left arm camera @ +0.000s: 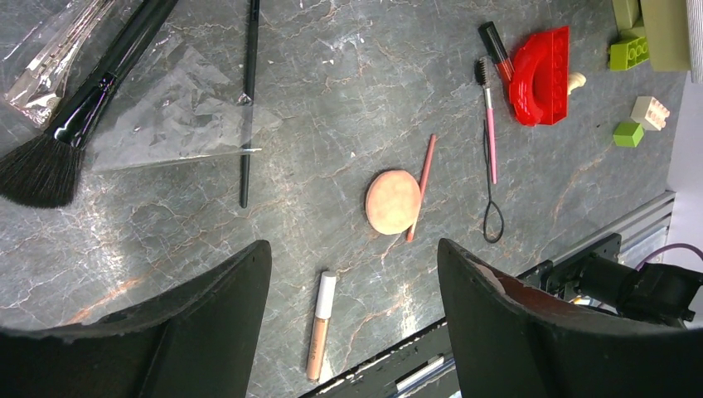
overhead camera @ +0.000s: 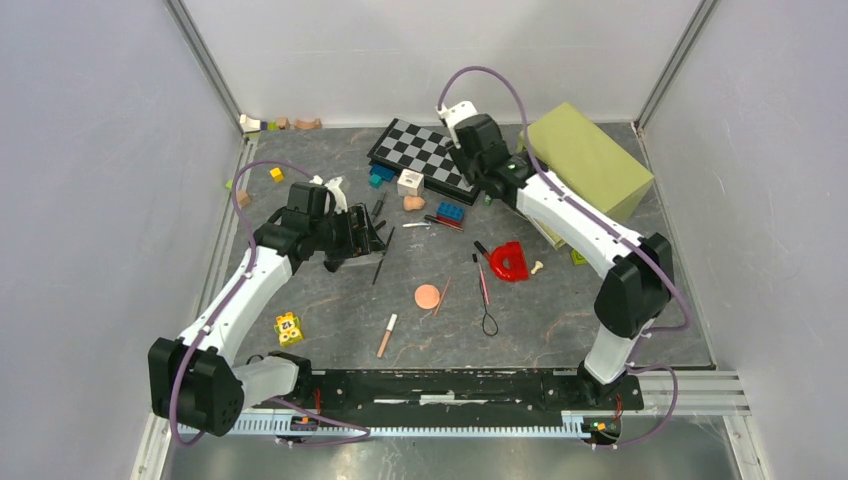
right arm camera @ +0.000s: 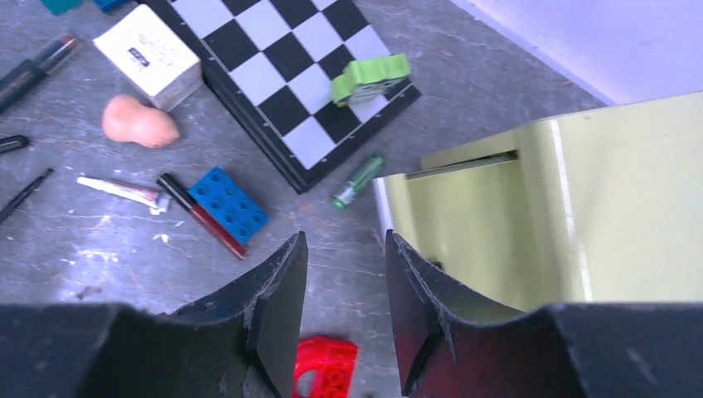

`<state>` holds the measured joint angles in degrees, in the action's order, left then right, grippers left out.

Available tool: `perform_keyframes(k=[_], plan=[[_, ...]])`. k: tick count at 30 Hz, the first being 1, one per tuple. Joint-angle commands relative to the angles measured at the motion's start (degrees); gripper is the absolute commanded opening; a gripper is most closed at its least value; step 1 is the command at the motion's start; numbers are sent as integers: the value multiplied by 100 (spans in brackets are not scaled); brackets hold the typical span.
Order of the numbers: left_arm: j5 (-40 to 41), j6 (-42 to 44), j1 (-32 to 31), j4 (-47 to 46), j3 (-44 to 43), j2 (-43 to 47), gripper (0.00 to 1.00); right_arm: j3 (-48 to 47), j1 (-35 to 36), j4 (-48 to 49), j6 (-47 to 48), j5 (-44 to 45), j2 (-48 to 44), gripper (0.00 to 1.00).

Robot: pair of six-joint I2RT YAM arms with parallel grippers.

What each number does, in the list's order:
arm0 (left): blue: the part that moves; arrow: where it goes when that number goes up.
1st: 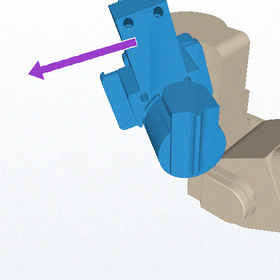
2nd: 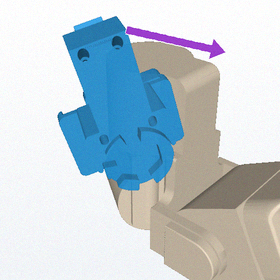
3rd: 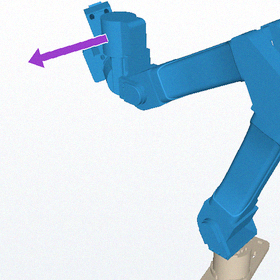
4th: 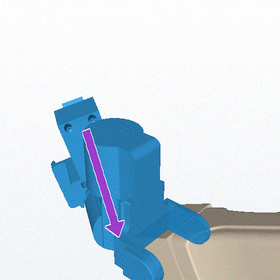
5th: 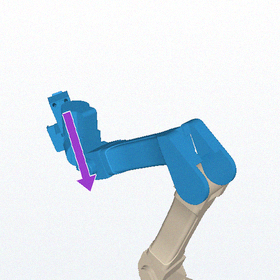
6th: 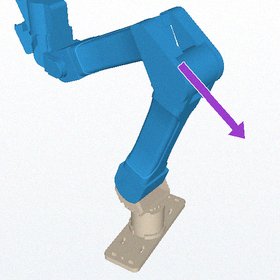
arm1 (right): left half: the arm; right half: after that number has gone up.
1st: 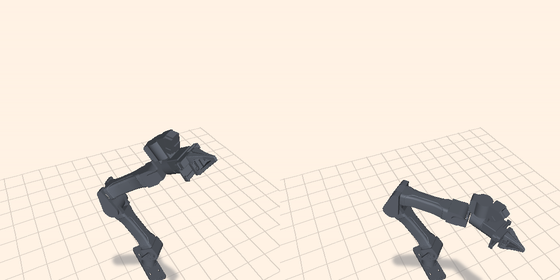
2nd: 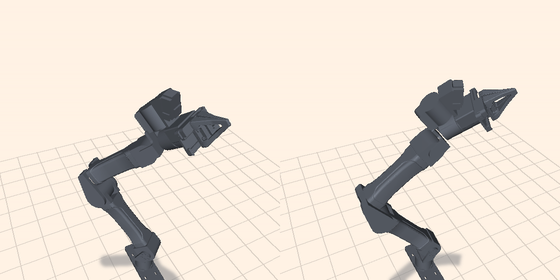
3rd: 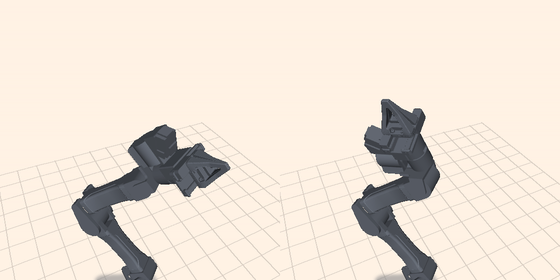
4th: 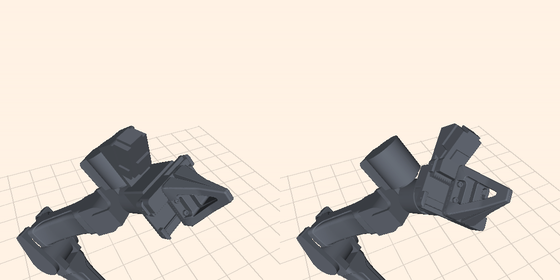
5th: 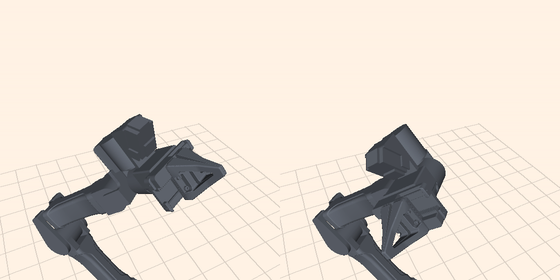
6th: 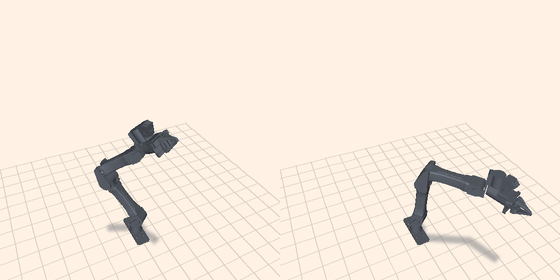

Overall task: Organize the makeup
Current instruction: Pick up the makeup from the center of the board.

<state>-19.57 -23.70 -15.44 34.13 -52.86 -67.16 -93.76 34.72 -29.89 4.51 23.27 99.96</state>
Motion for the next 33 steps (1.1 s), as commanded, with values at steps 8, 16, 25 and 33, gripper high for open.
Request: perform_keyframes(k=[8, 16, 25, 33], plan=[[-71, 182, 76, -152, -31, 123, 80, -175, 457, 220, -1430, 1028, 1112, 43], [-152, 181, 111, -152, -33, 132, 80, -168, 457, 343, -1846, 1679, 1760, 42], [-235, 161, 155, -186, -8, 138, 80, -4, 351, 646, -2267, 2298, 2189, 45], [-270, 148, 164, -192, 3, 113, 80, 182, 54, 1101, -2560, 2327, 2275, 47]])
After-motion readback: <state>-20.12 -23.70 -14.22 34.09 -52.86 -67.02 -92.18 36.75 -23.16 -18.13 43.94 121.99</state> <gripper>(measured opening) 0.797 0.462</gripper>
